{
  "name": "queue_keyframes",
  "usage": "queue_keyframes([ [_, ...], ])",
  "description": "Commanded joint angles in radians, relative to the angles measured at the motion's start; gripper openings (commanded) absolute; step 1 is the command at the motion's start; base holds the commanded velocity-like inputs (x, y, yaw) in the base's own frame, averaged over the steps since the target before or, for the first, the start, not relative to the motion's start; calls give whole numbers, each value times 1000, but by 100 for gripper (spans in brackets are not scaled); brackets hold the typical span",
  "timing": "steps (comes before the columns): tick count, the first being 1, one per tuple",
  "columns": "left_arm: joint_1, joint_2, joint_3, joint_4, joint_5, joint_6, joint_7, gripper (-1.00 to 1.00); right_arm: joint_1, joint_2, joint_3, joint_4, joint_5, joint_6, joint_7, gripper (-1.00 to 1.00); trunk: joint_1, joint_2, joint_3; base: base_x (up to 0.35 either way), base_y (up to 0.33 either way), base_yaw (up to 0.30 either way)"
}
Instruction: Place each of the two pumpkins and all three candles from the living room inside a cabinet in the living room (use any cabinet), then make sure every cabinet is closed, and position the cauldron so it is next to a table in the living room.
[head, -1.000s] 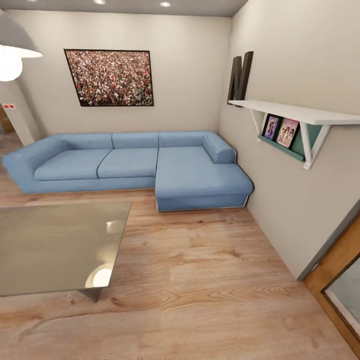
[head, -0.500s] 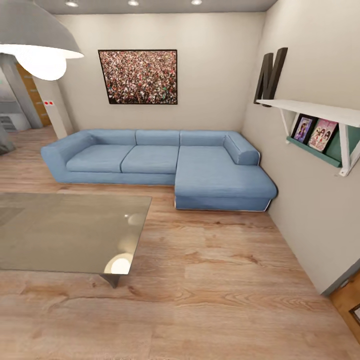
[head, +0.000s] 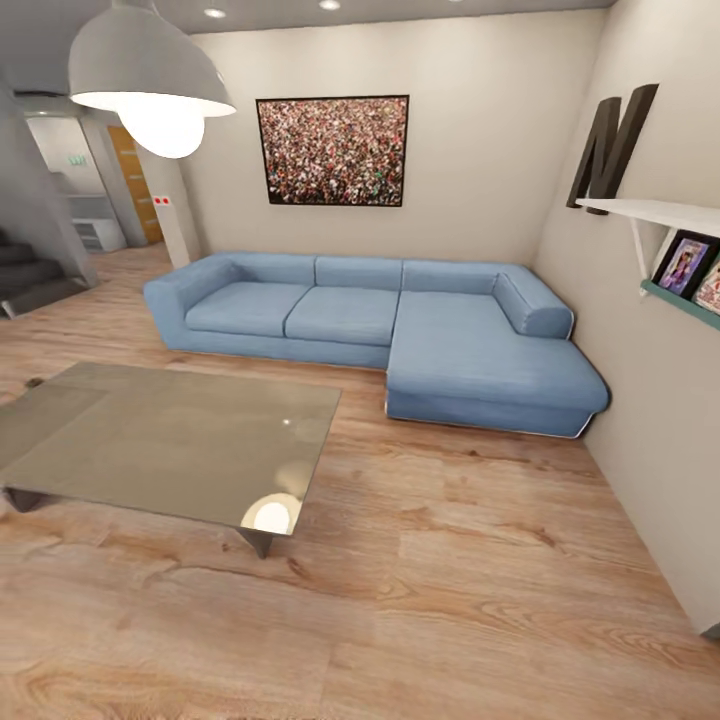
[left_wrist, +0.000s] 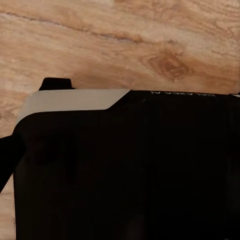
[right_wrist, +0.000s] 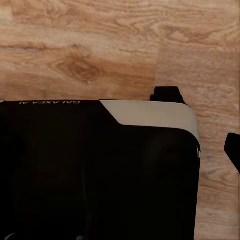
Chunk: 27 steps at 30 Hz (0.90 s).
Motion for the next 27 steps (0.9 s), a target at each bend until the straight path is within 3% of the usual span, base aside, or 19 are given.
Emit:
queue_keyframes([
  [1,-1,1,5,1,2,-2,-2,100,0,1,-3,-2,1,5,-1,100,0,-1,-1,0,0,276],
  [8,-1,6,3,16,0,-1,-2,100,0,0,-3,11,1,5,-1,100,0,-1,-4,0,0,276],
  [15,1,38,3,146,-4,0,-2,100,0,0,-5,34,1,4,-1,100,0,-1,-8,0,0,276],
  [18,1,49,2,156,-5,0,-2,100,0,0,-5,35,1,4,-1,100,0,-1,-9,0,0,276],
  [27,1,51,1,158,-5,0,-2,100,0,0,-5,36,1,4,-1,100,0,-1,-13,0,0,276],
])
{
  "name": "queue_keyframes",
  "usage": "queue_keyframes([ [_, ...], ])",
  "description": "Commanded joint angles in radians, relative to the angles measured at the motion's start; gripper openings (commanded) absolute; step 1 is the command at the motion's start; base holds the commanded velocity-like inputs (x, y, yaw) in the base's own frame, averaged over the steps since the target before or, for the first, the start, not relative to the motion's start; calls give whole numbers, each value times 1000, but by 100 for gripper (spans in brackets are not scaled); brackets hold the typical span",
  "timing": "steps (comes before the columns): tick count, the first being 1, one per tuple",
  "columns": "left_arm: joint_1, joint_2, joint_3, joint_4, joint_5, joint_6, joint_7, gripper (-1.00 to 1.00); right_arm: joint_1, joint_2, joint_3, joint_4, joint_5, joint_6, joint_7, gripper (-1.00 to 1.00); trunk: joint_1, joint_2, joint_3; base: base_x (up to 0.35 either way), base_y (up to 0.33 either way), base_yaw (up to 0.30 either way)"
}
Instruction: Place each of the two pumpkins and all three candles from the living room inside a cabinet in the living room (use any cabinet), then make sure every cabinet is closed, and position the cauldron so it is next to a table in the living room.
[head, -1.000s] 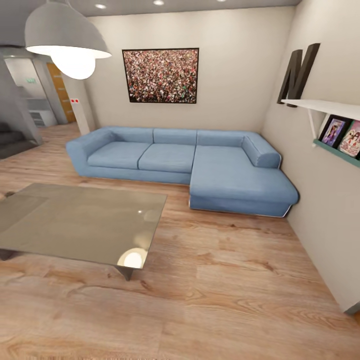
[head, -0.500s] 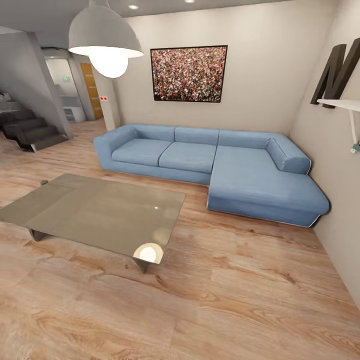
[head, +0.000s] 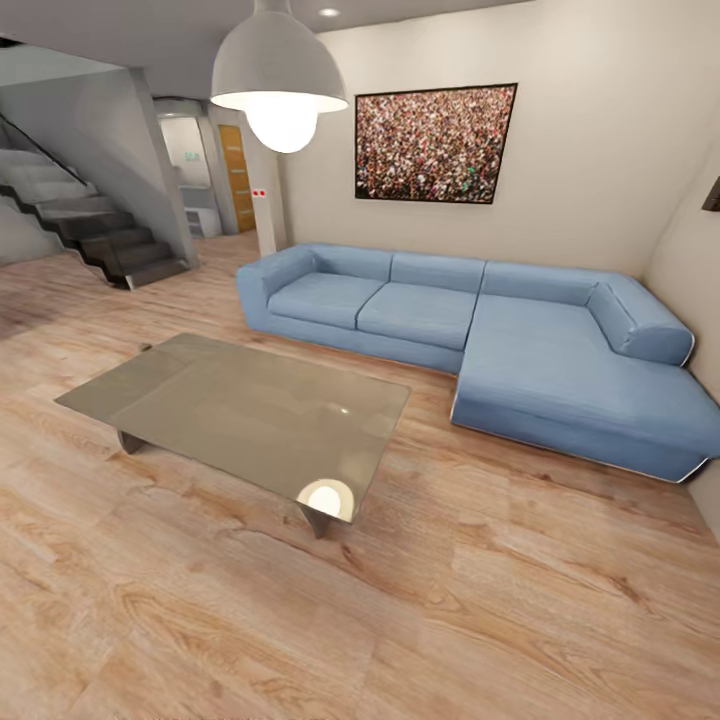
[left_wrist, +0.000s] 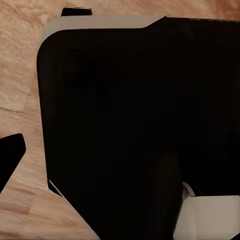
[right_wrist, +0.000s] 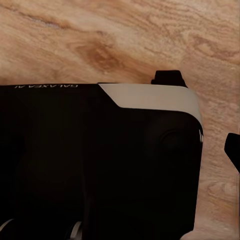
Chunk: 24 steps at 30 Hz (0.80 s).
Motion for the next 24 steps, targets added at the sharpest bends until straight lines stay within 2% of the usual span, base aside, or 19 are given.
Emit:
queue_keyframes([
  [1,-1,0,4,1,1,-2,-1,100,0,1,-3,-2,1,6,-1,100,0,-1,-1,0,0,276],
  [24,-1,0,4,1,1,-2,-1,100,0,2,-2,-2,1,6,-1,100,0,-1,-12,0,0,276],
])
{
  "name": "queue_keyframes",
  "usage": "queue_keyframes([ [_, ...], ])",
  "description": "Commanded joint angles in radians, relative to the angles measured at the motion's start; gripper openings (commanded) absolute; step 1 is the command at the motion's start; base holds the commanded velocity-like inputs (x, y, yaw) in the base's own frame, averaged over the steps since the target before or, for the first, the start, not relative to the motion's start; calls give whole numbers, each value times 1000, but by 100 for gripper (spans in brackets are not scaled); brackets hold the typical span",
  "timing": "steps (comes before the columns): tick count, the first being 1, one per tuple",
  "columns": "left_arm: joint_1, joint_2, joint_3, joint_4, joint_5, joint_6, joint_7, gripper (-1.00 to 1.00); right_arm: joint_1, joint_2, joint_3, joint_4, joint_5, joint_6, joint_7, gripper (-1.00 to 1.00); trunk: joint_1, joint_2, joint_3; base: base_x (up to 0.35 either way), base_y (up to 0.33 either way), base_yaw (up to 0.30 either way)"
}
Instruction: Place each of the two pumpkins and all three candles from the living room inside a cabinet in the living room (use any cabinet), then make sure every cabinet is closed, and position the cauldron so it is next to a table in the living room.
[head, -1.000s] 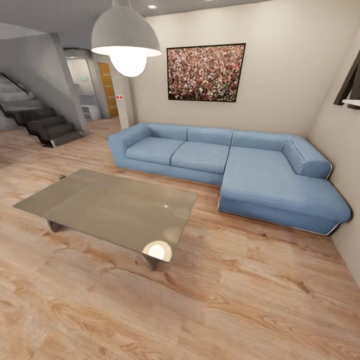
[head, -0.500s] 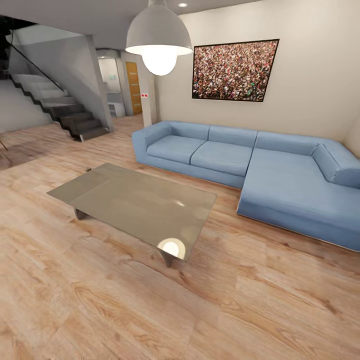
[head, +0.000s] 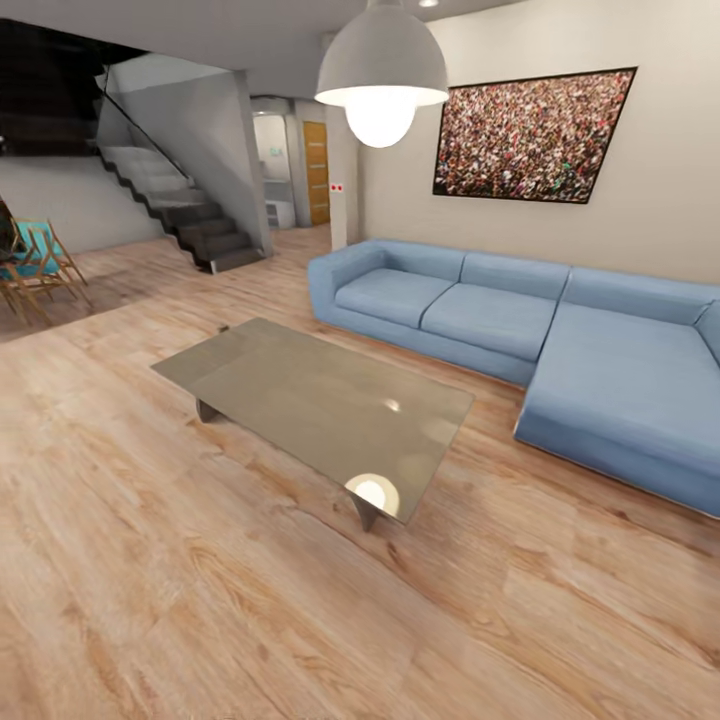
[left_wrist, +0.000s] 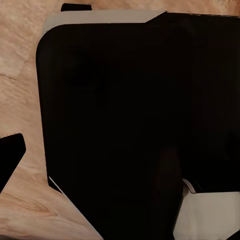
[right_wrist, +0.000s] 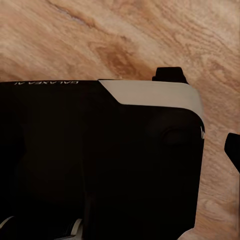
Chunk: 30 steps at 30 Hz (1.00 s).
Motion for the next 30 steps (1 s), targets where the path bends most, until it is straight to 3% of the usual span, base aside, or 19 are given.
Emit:
queue_keyframes([
  [1,-1,0,4,1,1,-2,-1,100,0,1,-3,-2,1,6,-1,100,0,-1,-1,0,0,276],
  [21,0,-13,14,-2,7,9,-7,100,0,1,-3,2,2,6,-1,100,0,-1,-10,0,0,276],
  [24,0,-5,16,-12,13,14,-4,100,0,1,-3,2,1,6,-1,100,0,-1,-12,0,0,276],
  [27,-4,26,19,-71,58,18,24,100,0,1,-3,2,1,1,-1,100,0,-1,-13,0,0,276],
  [29,-5,49,30,-161,132,52,101,100,0,1,-4,7,1,-25,-2,100,0,-1,-14,0,0,276],
  [30,-5,54,32,-182,151,68,127,100,0,1,-4,10,1,-31,-2,100,0,-1,-14,0,0,276],
])
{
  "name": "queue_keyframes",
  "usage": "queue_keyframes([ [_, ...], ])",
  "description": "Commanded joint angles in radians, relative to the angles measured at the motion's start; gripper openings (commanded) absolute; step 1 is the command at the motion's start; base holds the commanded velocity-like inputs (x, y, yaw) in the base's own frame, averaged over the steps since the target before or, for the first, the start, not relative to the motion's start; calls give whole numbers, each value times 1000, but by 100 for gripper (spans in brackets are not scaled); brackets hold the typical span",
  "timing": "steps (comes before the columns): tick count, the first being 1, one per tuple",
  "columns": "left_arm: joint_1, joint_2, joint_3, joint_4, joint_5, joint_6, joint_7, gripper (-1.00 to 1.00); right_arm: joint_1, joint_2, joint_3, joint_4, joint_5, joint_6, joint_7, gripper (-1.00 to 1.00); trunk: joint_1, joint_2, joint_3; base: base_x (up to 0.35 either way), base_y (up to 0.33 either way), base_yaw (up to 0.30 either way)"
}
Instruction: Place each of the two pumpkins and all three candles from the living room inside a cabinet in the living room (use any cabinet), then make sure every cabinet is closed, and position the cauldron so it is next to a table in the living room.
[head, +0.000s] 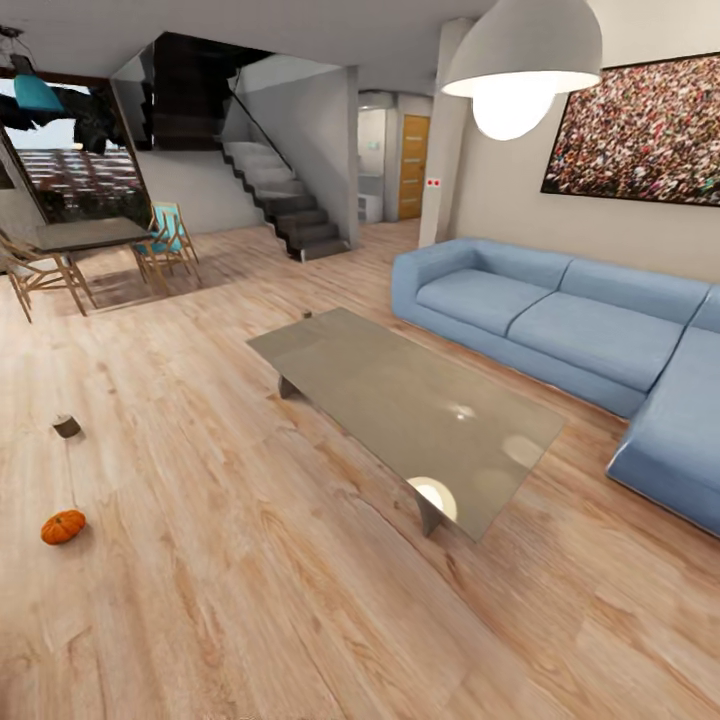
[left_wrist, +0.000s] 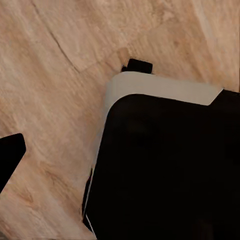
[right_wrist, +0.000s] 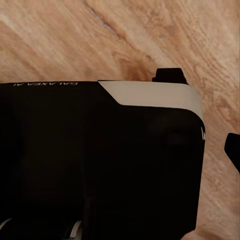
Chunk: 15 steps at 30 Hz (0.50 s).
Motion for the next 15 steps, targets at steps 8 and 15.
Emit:
queue_keyframes([
  [8,-5,-3,10,-216,119,124,210,100,0,-1,-5,32,2,-28,-2,100,0,-1,-5,0,0,276],
  [15,-5,-65,-21,-207,112,26,195,100,0,-1,-6,31,1,-29,-3,100,0,-1,-9,0,0,276],
])
